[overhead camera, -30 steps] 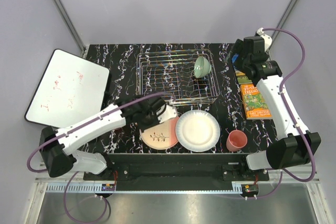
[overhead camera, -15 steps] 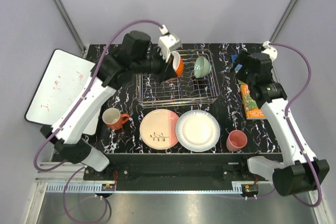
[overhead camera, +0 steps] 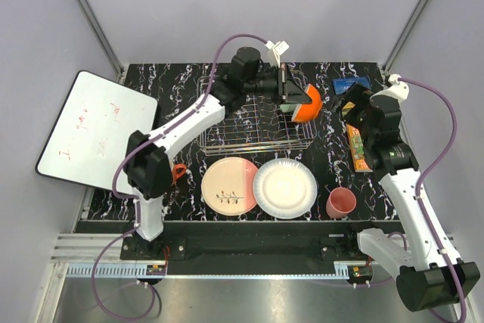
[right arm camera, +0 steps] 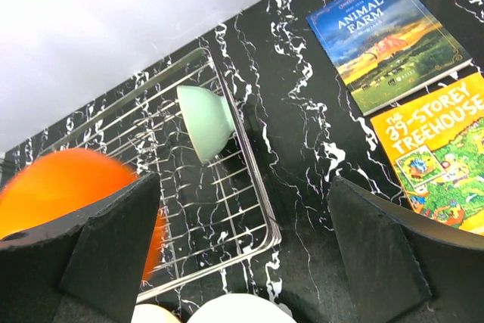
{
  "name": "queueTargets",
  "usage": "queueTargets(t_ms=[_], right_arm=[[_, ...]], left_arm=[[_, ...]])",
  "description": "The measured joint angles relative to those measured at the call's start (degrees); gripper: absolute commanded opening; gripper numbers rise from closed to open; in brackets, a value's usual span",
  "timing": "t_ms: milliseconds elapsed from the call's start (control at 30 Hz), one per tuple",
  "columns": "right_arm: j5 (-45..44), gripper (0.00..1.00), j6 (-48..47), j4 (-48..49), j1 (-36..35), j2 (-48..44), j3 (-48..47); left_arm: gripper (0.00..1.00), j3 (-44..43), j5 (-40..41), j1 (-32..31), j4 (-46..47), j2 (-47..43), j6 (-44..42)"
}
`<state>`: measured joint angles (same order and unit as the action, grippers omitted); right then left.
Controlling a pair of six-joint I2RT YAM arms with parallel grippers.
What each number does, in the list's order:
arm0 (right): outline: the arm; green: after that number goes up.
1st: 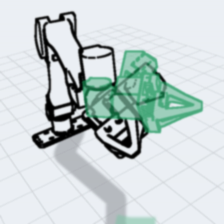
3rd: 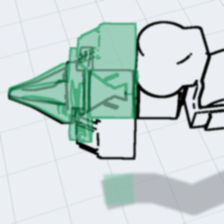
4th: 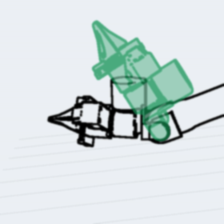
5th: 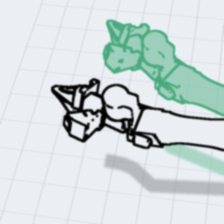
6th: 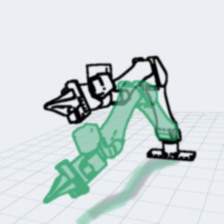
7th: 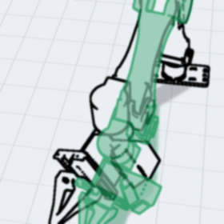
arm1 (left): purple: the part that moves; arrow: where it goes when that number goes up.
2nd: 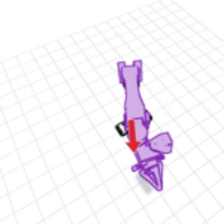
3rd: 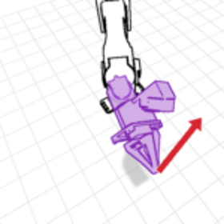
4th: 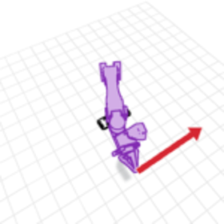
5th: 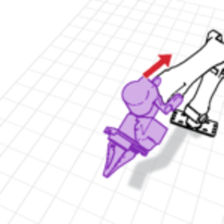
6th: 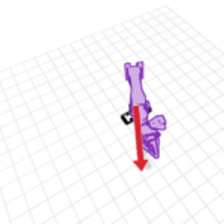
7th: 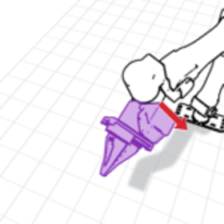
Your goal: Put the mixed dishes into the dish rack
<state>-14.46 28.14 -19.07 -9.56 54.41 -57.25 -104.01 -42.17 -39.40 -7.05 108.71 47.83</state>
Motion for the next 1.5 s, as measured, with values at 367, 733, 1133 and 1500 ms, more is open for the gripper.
queueTargets(t_ms=[367,733,1133,1500], right_arm=[[0.24,1.00,0.57,1.25,0.00,-0.22,1.77],[0.70,1.00,1.29,1.90,0.00,2.12,1.79],[1.68,1.00,1.51,2.12,0.00,1.60,2.21],[1.62,1.00,1.51,2.12,-0.09,0.83,2.25]], left_arm=[[0.00,1.36,-0.50,3.48,15.82,9.99,13.11],[0.00,7.43,1.62,5.57,22.43,13.81,16.50],[0.00,11.45,2.69,1.20,27.36,15.34,19.74],[0.16,14.62,3.34,1.86,25.86,15.34,19.54]])
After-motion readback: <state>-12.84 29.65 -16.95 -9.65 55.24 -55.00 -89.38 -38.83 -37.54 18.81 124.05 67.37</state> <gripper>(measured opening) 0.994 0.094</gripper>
